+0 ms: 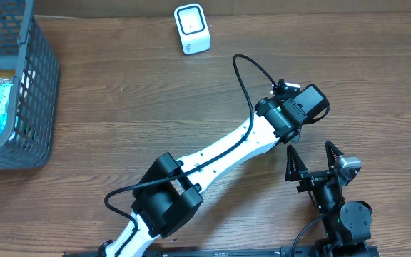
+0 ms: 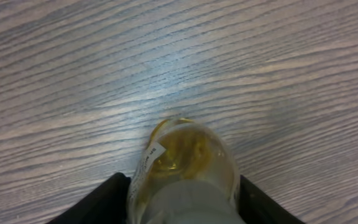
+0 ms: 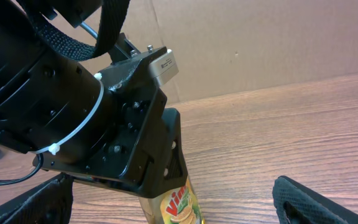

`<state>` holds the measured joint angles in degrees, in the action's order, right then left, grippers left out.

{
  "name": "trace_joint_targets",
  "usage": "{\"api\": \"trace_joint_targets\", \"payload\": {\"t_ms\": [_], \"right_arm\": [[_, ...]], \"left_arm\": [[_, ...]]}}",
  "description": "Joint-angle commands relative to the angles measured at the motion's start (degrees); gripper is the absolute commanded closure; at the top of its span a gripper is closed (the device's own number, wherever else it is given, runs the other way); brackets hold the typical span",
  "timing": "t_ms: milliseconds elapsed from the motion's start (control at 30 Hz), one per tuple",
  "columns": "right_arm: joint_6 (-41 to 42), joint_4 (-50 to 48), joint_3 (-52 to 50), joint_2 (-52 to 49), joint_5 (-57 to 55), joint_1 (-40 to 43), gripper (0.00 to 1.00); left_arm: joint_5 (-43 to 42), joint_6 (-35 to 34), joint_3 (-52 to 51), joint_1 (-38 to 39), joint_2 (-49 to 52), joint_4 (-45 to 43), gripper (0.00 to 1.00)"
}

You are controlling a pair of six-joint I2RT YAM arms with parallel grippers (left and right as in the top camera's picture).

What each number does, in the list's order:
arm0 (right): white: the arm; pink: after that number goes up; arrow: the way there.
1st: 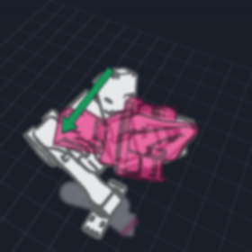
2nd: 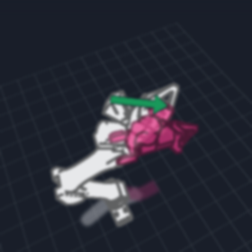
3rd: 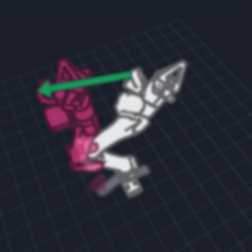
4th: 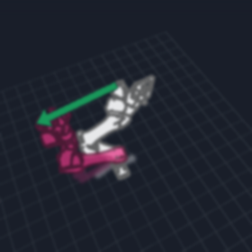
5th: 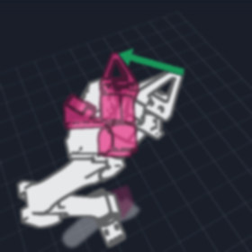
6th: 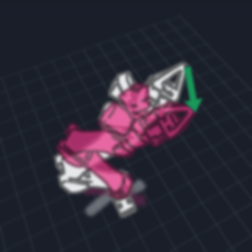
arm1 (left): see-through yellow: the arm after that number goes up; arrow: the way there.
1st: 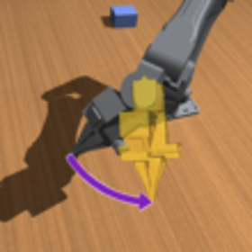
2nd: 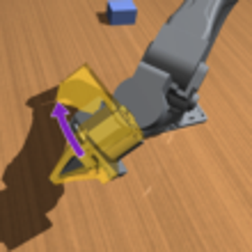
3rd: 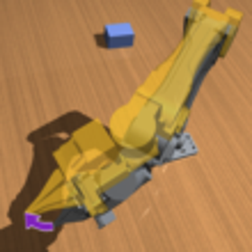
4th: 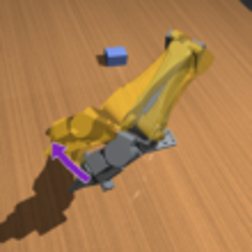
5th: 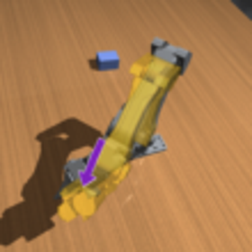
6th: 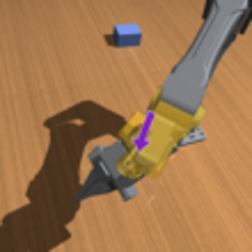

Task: Scan the item barcode
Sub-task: 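Hold the bottle upright in front of the scanner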

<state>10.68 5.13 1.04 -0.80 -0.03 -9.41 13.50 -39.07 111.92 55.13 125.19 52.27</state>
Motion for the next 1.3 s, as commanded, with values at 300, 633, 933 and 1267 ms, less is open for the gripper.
{"api": "trace_joint_targets", "payload": {"t_ms": [300, 633, 933, 1267], "right_arm": [[0.02, -0.33, -0.59, 0.63, -0.26, 0.07, 0.0], [0.02, -0.33, -0.59, 0.63, -0.26, 0.07, 0.0], [0.02, -0.33, -0.59, 0.63, -0.26, 0.07, 0.0], [0.02, -0.33, -0.59, 0.63, -0.26, 0.07, 0.0]], "left_arm": [[-1.14, -0.98, 0.81, 0.02, 0.15, 0.37, 0.6], [-2.89, -3.41, 0.81, 0.02, 0.15, -0.09, 0.66], [-2.86, -3.37, 0.81, 0.0, 0.15, -0.48, 0.36], [-2.73, -1.77, 0.85, -0.11, 0.15, -1.92, 0.27]]}}
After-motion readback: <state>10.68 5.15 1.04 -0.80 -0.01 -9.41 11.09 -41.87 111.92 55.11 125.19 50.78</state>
